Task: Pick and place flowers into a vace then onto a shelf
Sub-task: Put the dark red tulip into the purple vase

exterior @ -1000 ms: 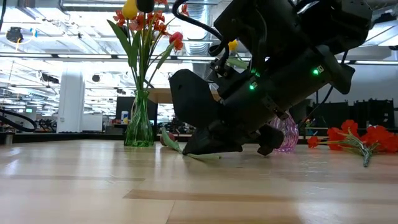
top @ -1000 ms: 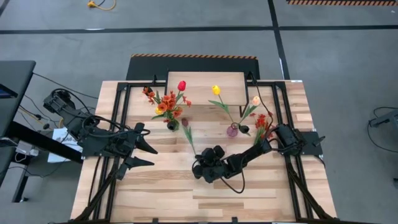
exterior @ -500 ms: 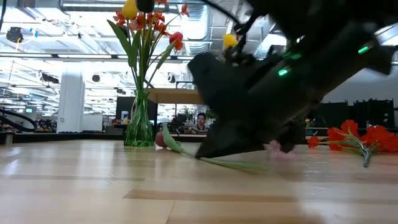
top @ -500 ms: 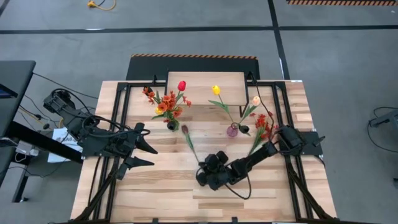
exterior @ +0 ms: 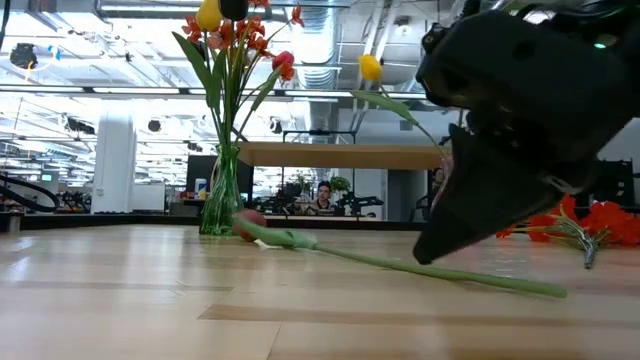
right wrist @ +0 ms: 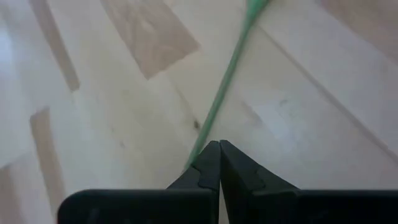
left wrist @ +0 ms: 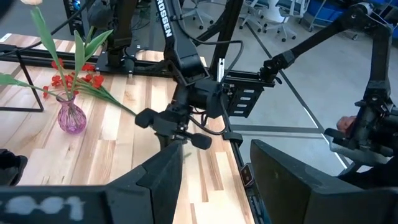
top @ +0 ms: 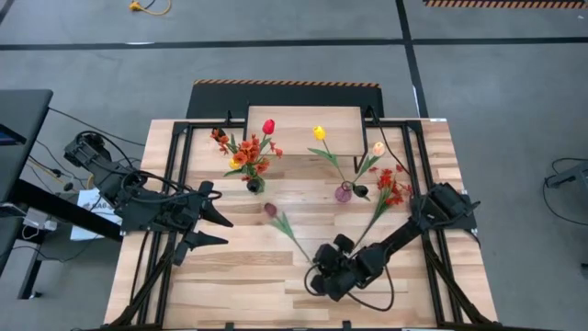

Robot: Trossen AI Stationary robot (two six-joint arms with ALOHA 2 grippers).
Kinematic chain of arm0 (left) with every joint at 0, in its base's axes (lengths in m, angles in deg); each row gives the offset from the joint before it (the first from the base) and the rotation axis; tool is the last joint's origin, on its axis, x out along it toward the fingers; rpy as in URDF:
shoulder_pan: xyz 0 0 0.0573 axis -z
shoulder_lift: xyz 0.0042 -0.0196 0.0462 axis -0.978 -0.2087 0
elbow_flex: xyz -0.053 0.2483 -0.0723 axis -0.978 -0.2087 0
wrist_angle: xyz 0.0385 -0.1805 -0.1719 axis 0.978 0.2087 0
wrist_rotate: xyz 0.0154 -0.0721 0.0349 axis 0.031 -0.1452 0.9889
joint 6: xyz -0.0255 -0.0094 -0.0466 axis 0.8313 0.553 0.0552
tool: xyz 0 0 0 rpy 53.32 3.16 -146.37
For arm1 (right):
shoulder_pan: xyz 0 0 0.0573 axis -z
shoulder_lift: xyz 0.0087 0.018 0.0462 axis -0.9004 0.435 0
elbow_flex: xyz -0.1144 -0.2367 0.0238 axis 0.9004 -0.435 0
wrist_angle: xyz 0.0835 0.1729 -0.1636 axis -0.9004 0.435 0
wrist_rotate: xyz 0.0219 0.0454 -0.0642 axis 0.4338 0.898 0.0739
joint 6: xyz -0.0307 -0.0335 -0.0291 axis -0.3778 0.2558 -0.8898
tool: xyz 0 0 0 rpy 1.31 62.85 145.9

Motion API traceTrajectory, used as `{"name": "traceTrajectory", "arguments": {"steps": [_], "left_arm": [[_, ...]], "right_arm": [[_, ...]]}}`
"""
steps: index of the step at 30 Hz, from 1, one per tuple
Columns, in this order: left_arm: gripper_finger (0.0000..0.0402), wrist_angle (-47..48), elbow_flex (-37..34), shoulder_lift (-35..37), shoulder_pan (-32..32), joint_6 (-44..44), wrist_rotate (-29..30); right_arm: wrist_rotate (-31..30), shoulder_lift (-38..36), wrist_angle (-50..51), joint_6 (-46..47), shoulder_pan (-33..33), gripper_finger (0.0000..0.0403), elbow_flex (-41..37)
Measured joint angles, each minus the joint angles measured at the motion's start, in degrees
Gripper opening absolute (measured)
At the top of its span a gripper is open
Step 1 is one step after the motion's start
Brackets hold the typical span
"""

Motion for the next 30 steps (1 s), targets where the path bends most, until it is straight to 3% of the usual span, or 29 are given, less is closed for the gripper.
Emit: {"name": "traceTrajectory", "arguments": {"steps": [7,22,30], "left_arm": [[0.0178,0.0,0.0,0.0,0.0,0.0,0.1],[0.0178,0.1,0.0,0.0,0.0,0.0,0.1],[0.0178,0.3,0.0,0.0,0.0,0.0,0.1]], "right_arm": [[0.7,0.1,-5.8,-6.1,0.6,0.0011,0.1],[3.9,2.6,-8.8,-10.7,5.3,0.0147,0.3],[3.3,7.5,-11.5,-7.2,6.2,0.0138,0.9]]}}
